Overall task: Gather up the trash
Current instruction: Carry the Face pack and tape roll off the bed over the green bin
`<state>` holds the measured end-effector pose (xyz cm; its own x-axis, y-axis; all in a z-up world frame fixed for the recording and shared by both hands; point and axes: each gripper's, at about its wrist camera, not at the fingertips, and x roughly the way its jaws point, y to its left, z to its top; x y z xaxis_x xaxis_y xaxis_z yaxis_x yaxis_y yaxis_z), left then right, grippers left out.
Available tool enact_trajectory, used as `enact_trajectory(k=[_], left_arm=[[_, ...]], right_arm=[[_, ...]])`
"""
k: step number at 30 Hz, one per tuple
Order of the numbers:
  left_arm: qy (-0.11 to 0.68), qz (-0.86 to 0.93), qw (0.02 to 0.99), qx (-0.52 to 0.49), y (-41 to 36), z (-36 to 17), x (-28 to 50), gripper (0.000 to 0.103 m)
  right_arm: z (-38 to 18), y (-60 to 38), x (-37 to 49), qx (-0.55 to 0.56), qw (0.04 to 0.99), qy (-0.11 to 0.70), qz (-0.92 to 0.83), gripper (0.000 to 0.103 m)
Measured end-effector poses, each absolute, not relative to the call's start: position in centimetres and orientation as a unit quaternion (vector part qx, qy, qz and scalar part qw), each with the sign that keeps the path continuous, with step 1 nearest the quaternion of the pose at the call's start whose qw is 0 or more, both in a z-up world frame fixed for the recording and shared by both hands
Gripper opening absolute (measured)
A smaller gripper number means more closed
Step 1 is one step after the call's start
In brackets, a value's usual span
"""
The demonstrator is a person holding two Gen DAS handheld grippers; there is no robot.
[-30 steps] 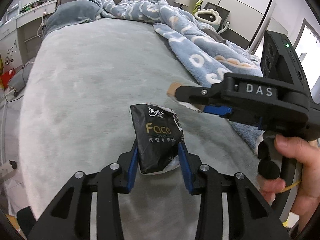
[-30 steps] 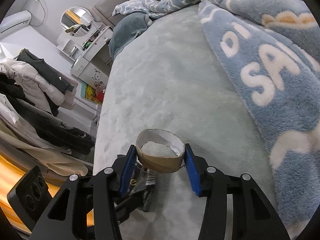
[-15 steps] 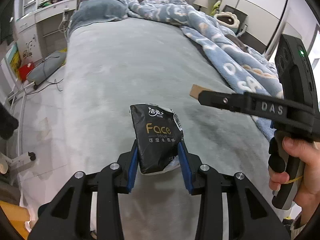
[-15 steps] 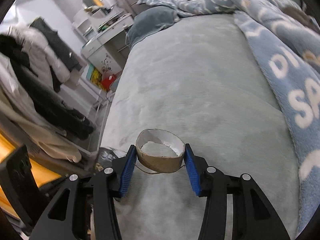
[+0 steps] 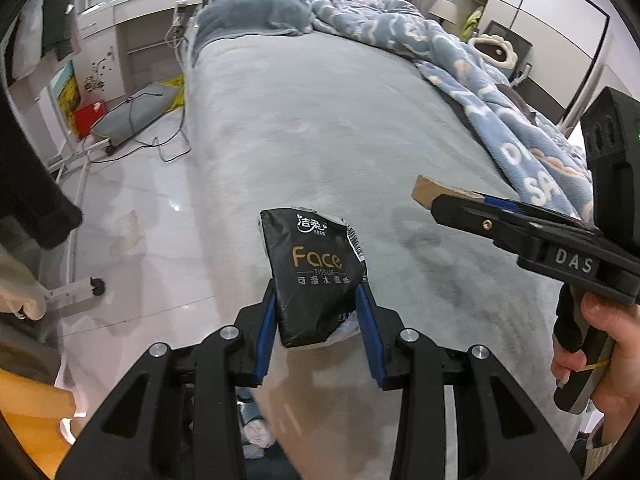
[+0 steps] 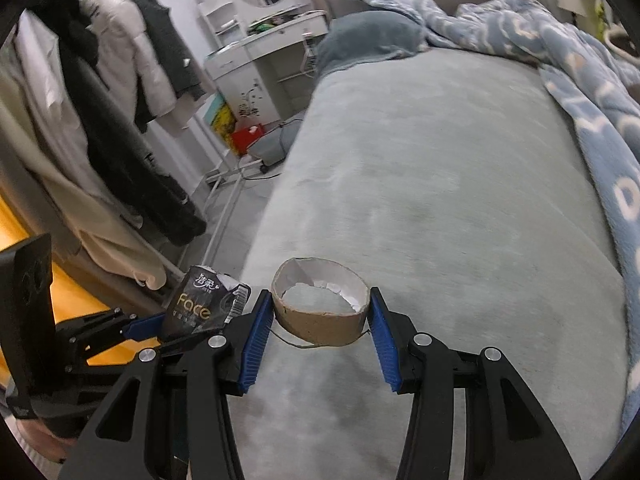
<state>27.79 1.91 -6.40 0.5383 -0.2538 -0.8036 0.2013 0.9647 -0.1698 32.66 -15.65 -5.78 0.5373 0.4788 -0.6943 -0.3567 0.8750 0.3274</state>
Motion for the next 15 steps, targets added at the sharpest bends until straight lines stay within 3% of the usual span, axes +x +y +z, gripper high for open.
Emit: enact_trajectory(k=[15], left_arm=[[0.488,-0.098,0.866,-0.042,8.2,-7.5,26.1,0.041]], right_arm=[[-5.6,-7.8,30.4,0.007,0.862,0.406,0.305,0.049]])
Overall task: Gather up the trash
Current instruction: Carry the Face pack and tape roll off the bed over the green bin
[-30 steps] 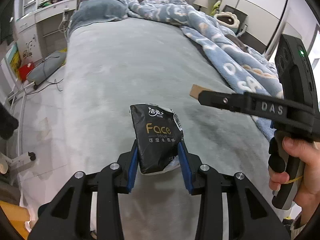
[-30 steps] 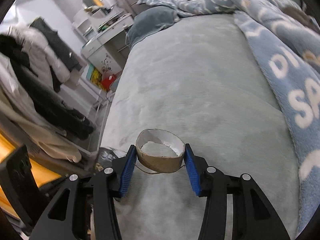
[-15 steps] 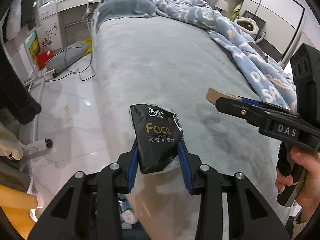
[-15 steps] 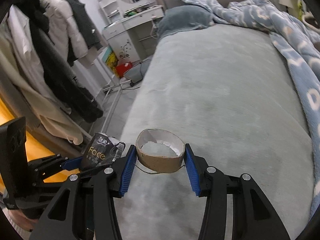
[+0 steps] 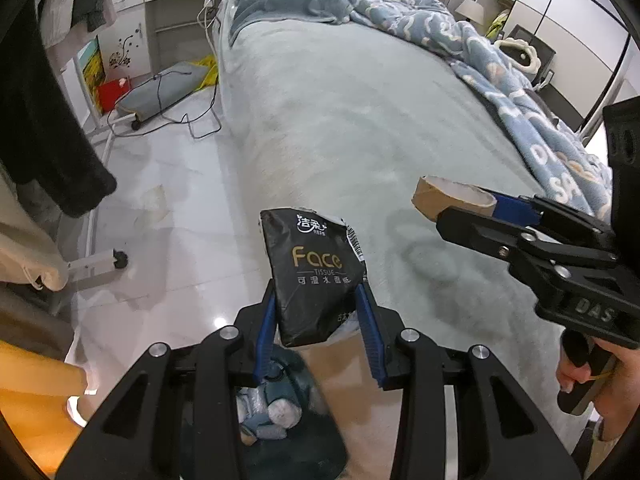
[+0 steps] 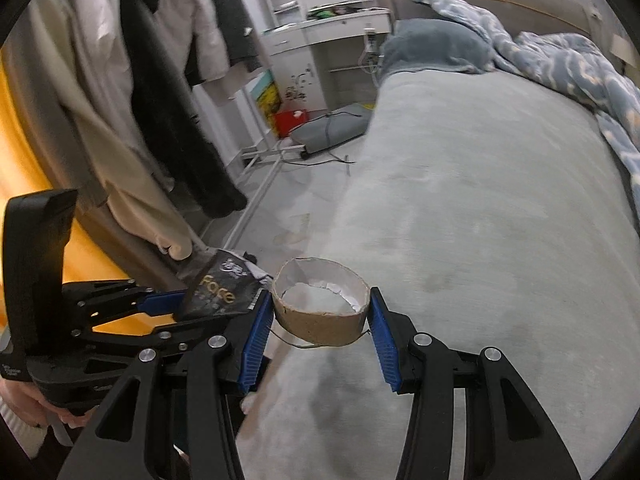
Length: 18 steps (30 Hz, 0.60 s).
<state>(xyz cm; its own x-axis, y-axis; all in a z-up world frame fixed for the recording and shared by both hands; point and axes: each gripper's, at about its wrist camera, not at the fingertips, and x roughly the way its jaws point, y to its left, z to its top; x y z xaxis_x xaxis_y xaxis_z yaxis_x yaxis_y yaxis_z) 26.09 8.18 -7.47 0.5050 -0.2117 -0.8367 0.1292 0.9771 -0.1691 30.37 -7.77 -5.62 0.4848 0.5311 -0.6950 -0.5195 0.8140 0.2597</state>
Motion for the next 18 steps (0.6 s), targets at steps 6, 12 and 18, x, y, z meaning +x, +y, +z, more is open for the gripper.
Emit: enact_trajectory(k=[6,12,18], left_arm=[[0.514,-0.082,0.853,-0.043,10.8,-9.5,25.3,0.041],[0.537,-0.065,0.840,-0.040,13.5,-11.4,24.3,0.041],[0.565,-0.058,0.822,-0.027,15.3,-13.3,23.1,0.042]], right_arm=[[-5.7,-4.9,28.9,-0.023,0.853,0.406,0.327,0.049],[-6.1,-2.7,27.9,-0.045,0.845,0.409,0.343,0.049],[-7.3,0.1,27.0,-0.065,0.829,0.425,0.358,0.049]])
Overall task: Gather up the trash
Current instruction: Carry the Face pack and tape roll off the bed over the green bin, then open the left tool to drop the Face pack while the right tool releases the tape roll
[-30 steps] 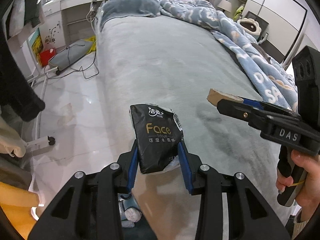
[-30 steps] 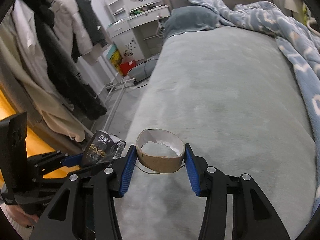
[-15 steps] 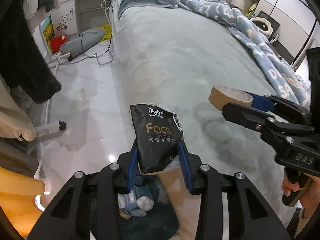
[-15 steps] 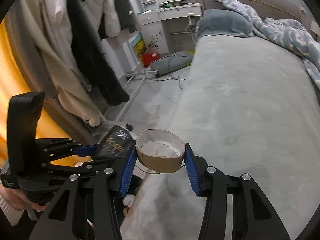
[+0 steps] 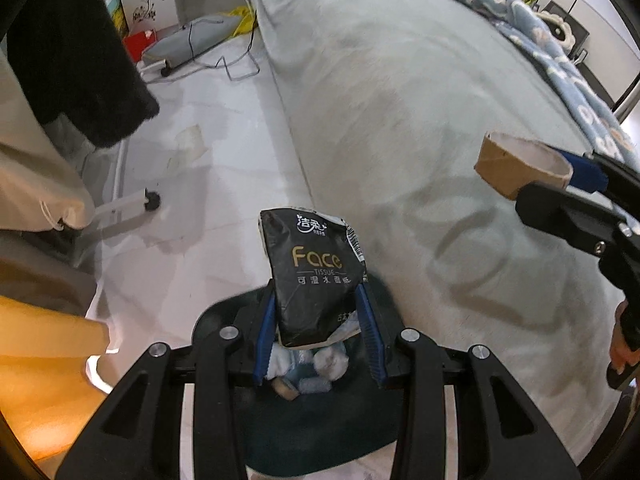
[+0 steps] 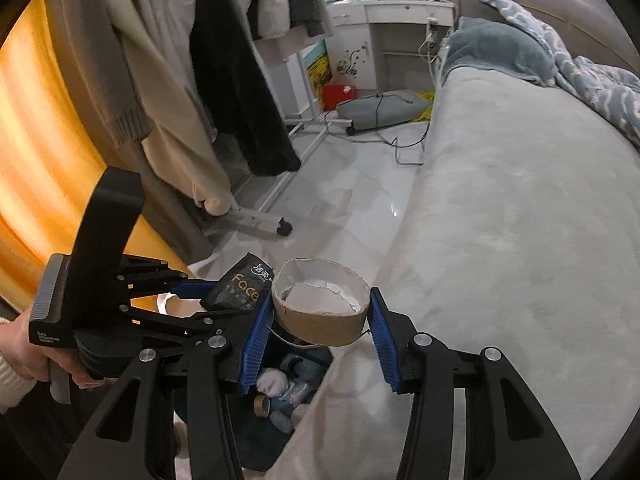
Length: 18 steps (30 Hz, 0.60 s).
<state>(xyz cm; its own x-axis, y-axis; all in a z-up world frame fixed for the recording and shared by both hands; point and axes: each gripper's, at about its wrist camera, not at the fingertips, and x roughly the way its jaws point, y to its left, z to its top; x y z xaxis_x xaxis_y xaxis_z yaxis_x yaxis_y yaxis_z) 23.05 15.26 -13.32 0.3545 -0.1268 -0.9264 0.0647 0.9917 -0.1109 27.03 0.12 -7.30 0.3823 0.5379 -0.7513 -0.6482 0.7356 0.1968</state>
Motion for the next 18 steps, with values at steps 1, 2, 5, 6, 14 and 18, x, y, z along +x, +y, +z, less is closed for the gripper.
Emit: enact_trajectory(k=[1,2,5,6,14,18], left_arm=[[0.569,-0.058,0.820,-0.025,15.3,-13.6,22.9,0.042],[0.574,-0.057,0.817,-0.023,15.5,-14.0,22.7,0.042],[0.592,-0.055,0.804,-0.021,16.2,-15.3,22.0,0.042],[0.599,-0.056,0.798,-0.021,16.4,-15.8,21.7,0.042],[0.652,-0.079,0.754,-0.002,16.6,-19.3,19.1,0.045],[0.666,-0.081,0.741,0.002,17.3,-20.3,18.2,0.052]], right_arm=[[-7.5,0.6,26.9,-0.070,0.826,0.428,0.359,0.049],[-7.6,0.9,26.7,-0.073,0.824,0.430,0.361,0.049],[-8.3,2.2,26.2,-0.085,0.816,0.439,0.366,0.049],[-8.4,2.5,26.1,-0.088,0.814,0.441,0.367,0.049],[-10.2,4.6,25.9,-0.108,0.799,0.463,0.369,0.049],[-11.0,5.4,25.4,-0.120,0.794,0.467,0.371,0.049]])
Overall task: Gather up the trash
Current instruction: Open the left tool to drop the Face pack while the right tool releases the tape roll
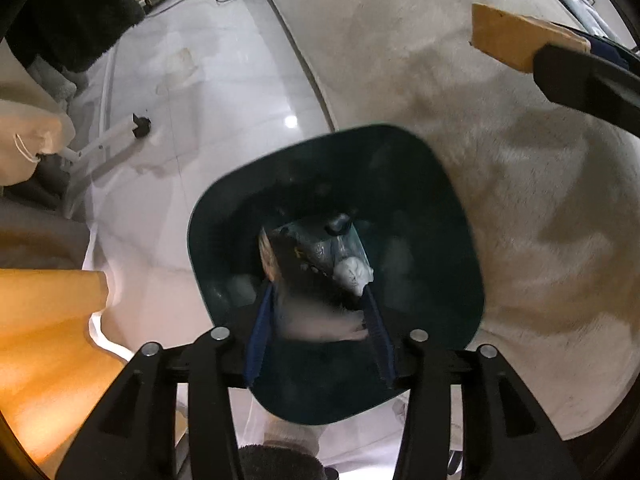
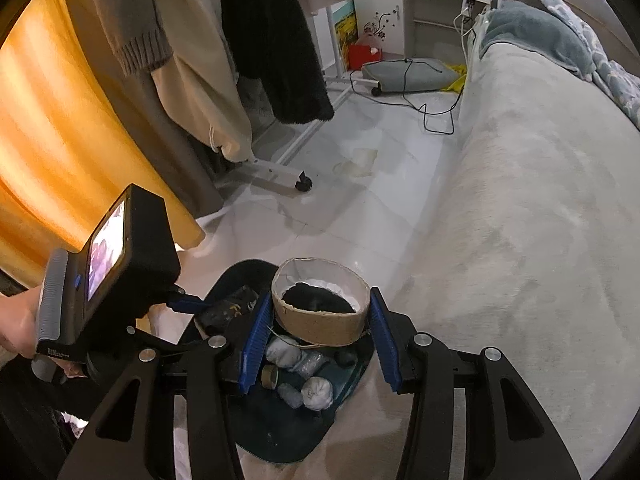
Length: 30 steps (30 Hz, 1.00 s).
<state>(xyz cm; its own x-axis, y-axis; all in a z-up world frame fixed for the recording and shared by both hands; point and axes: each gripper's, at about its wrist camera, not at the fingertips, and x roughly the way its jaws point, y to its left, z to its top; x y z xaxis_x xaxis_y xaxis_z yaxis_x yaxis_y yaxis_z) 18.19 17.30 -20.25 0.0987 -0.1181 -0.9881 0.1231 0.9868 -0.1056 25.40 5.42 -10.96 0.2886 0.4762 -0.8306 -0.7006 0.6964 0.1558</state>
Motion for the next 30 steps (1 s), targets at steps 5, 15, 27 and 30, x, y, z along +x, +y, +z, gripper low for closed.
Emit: enact_trajectory(k=[5,15,27,30], left_arm=[[0.664,-0.081,0.743,0.001,18.2,-20.1,17.8,0.064],[0.621,-0.043,0.783,-0.018,20.9,-17.1,18.4,0.068],[0.546,0.007,0.835,-0.063,24.4,-13.0,19.0,0.063],[0.522,0.023,0.850,-0.063,24.8,-11.3,19.0,0.058]], right_arm=[[-12.3,6.8,24.8,-0.139,0.782,0.478,0.375,0.049],[-14.5,8.5,23.6,-0.167,0.758,0.503,0.379,0.049],[-16.8,10.6,21.8,-0.204,0.721,0.528,0.399,0.049],[-17.4,10.9,21.4,-0.216,0.716,0.532,0.397,0.049]])
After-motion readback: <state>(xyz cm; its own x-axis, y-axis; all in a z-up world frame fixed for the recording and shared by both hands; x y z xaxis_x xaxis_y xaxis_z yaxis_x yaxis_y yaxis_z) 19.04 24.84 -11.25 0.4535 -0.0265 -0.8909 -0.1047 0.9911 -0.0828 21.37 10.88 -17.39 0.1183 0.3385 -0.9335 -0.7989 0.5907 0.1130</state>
